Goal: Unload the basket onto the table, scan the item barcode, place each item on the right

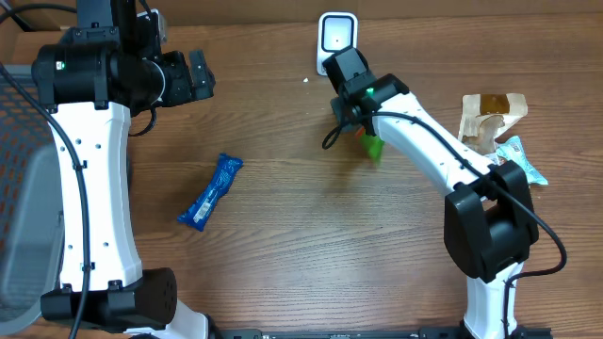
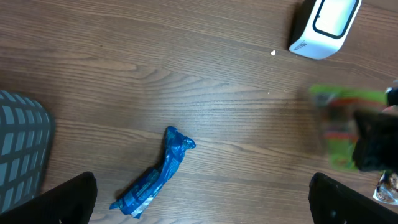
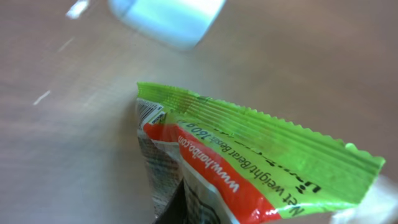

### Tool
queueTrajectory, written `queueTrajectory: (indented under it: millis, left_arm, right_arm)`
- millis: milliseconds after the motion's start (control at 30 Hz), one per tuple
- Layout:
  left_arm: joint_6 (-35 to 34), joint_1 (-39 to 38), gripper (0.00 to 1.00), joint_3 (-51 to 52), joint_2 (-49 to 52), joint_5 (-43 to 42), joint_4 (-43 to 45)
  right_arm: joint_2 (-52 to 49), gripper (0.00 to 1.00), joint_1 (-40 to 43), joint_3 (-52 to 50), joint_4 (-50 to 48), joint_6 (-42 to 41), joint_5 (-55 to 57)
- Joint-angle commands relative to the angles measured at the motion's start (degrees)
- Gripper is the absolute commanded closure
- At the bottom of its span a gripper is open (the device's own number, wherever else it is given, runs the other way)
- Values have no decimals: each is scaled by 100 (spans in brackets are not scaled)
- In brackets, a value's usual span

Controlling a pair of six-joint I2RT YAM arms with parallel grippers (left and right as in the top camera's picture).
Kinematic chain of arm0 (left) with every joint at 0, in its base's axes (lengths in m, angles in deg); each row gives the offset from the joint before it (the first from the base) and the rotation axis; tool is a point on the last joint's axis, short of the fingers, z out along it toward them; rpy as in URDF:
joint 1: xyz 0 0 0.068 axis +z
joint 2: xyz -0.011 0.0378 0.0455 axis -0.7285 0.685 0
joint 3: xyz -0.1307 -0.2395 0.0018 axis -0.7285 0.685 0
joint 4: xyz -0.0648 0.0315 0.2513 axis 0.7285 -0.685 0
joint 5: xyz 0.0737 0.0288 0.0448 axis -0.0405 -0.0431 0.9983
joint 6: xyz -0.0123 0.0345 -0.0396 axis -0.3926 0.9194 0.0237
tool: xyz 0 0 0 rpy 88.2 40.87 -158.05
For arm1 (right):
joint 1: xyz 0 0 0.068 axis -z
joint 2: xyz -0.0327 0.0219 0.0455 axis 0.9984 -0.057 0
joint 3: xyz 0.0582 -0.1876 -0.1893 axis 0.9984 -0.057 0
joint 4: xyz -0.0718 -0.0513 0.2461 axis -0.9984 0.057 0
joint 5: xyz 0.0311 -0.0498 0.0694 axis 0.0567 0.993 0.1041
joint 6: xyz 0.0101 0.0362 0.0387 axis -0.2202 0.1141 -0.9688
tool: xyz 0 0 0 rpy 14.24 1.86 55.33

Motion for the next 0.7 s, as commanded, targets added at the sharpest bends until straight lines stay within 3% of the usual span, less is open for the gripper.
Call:
queueTrajectory:
  millis: [0,533,667]
  left_arm:
    - [-35,-2,0,-79,9,-20,-2]
    - [-35,-2,0,-79,9,-20,-2]
    - [-35,-2,0,-79,9,-20,-2]
  right_arm:
    - [249,96,2,162,-667,1438,1692]
    - [-627,96,435,162,-5619,6850,1652]
    - [-970,96,439,162,-6404,7447,1416]
